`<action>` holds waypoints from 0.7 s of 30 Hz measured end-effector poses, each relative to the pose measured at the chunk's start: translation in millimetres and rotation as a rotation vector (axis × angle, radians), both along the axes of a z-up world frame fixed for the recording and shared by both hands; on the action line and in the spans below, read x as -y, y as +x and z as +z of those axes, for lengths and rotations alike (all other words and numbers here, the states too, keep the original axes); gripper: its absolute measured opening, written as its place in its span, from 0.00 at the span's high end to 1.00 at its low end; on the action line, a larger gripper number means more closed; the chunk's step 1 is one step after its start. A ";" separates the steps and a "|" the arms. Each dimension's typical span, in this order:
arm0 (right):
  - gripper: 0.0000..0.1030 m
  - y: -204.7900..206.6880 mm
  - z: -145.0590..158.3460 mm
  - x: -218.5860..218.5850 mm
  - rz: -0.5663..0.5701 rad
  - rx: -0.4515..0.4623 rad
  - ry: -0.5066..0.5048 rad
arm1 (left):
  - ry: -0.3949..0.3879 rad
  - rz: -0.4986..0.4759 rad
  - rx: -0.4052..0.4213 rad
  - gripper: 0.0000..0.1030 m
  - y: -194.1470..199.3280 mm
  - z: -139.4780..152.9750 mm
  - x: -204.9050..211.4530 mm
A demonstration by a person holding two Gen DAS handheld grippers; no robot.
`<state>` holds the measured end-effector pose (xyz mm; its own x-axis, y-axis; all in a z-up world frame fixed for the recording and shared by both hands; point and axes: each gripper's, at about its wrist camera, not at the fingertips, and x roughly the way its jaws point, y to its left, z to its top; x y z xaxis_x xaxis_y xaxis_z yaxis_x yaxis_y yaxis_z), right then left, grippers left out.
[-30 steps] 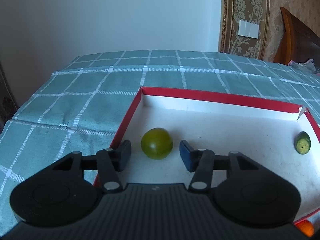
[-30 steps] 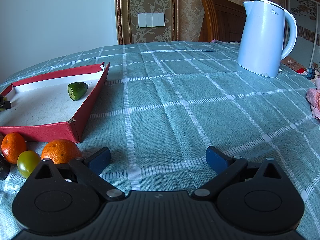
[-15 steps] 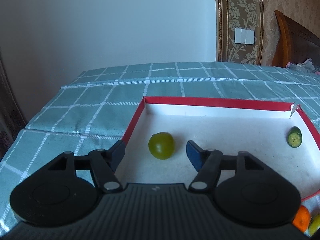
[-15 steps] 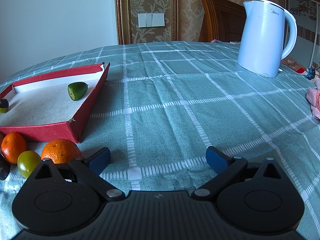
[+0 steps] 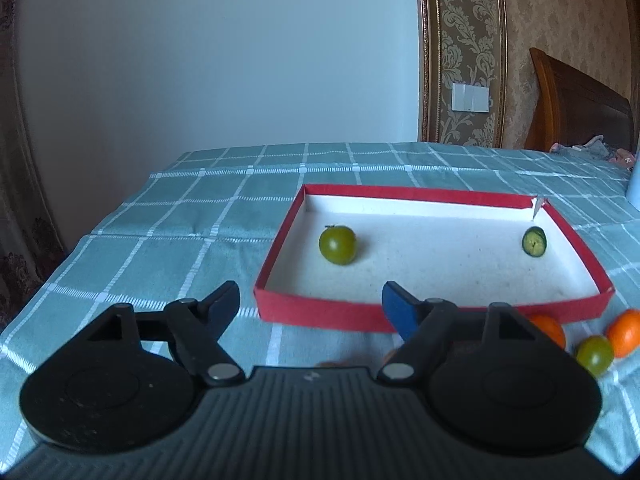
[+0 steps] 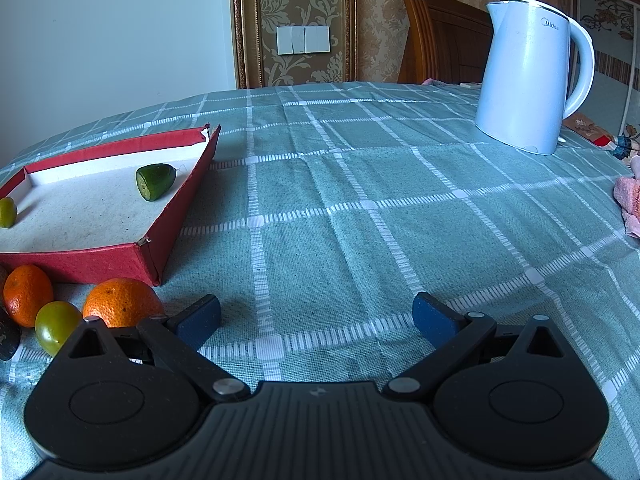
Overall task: Organize fruits
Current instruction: 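Withdraw the left gripper from the tray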
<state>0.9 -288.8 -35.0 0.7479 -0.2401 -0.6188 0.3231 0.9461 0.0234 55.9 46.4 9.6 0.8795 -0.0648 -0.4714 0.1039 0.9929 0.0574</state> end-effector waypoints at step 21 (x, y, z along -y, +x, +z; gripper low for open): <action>0.00 -30.8 8.6 4.7 0.105 0.103 0.069 | -0.006 0.025 -0.097 0.15 -35.7 -38.4 -27.9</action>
